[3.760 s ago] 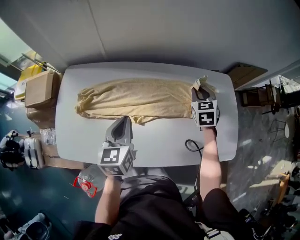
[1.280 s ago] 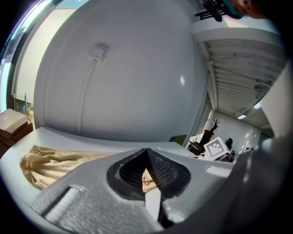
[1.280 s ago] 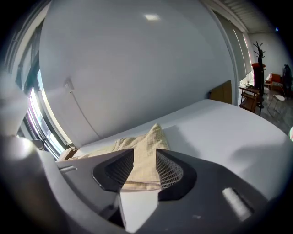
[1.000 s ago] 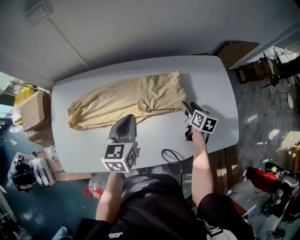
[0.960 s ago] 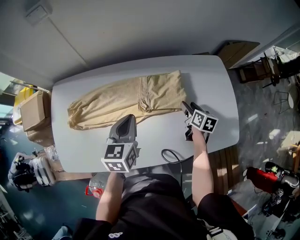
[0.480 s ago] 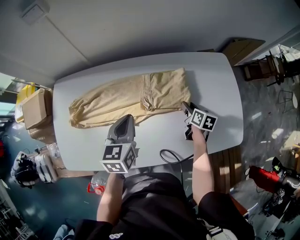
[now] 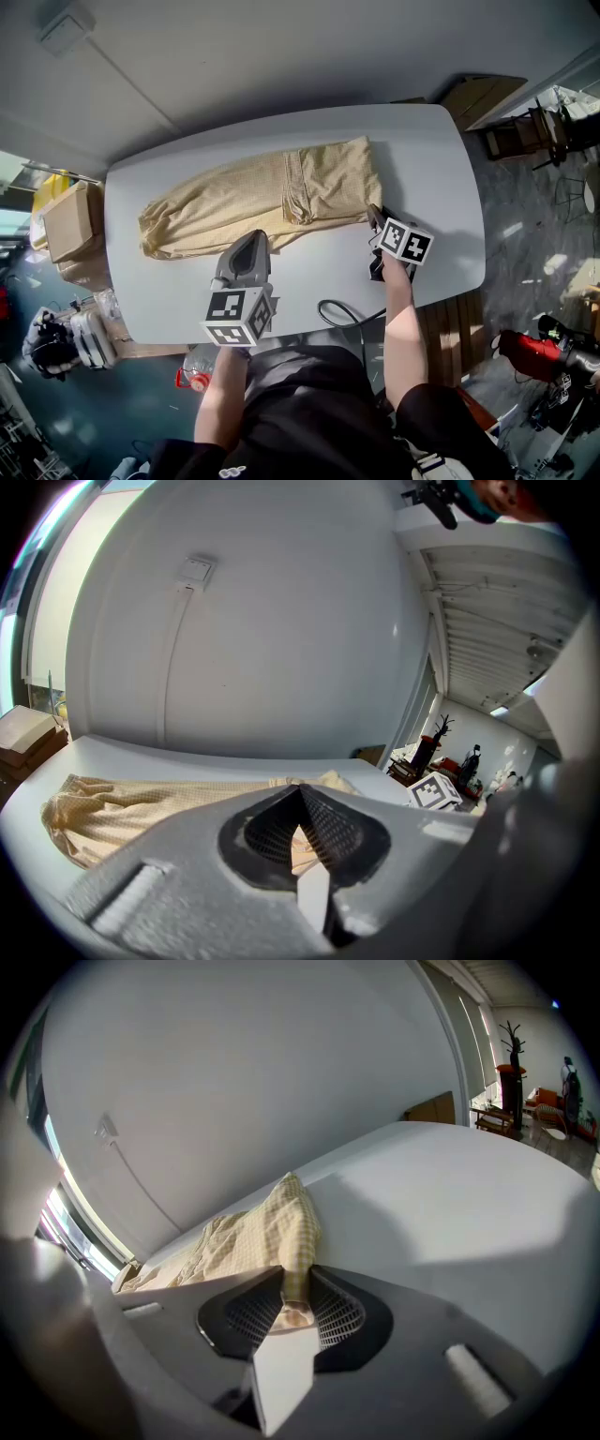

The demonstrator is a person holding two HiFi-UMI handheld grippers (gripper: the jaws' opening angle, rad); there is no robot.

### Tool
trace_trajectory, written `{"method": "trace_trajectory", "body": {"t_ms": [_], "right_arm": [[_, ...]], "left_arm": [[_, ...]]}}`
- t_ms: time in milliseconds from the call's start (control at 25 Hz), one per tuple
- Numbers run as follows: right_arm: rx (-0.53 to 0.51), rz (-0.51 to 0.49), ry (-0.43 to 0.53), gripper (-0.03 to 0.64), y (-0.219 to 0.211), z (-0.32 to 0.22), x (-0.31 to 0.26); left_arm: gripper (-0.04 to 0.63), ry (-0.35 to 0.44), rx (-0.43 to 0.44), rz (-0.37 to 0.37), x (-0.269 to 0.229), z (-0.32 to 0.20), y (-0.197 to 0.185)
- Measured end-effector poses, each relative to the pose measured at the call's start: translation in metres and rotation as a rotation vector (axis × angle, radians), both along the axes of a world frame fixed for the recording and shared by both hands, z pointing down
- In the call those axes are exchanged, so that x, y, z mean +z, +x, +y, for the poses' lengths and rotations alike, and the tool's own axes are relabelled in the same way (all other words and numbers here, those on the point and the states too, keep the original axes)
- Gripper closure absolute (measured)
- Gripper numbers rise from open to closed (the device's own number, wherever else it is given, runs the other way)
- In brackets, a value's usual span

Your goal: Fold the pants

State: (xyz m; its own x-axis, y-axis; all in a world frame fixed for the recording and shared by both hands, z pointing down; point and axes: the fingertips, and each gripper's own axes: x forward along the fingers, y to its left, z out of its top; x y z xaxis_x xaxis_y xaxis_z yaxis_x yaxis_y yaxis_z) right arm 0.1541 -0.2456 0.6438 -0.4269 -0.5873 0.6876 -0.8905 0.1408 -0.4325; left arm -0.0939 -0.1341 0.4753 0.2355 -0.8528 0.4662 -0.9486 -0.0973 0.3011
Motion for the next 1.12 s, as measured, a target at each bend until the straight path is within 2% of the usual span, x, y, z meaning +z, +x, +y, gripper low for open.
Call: {"method": "trace_trajectory", "body": {"t_ms": [360,840,1120], "right_arm": [[0.083,0.051,0.016,0.527,0.056,0.009,-0.008],[0.236,0.156,0.018,0.537,0.161,0.041,-0.027],[0.307,0.192,0.002,0.538,0.198,0.068,-0.036]], "left_arm": [[0.595,-0.001,0.029,0.016,0.003,-0.001,0.014],[0.595,0.014,0.178,0.075,0.004,-0.014,0.081],[0.595,0.016,0.244,0.094,0.003,-0.015,0.110]]}}
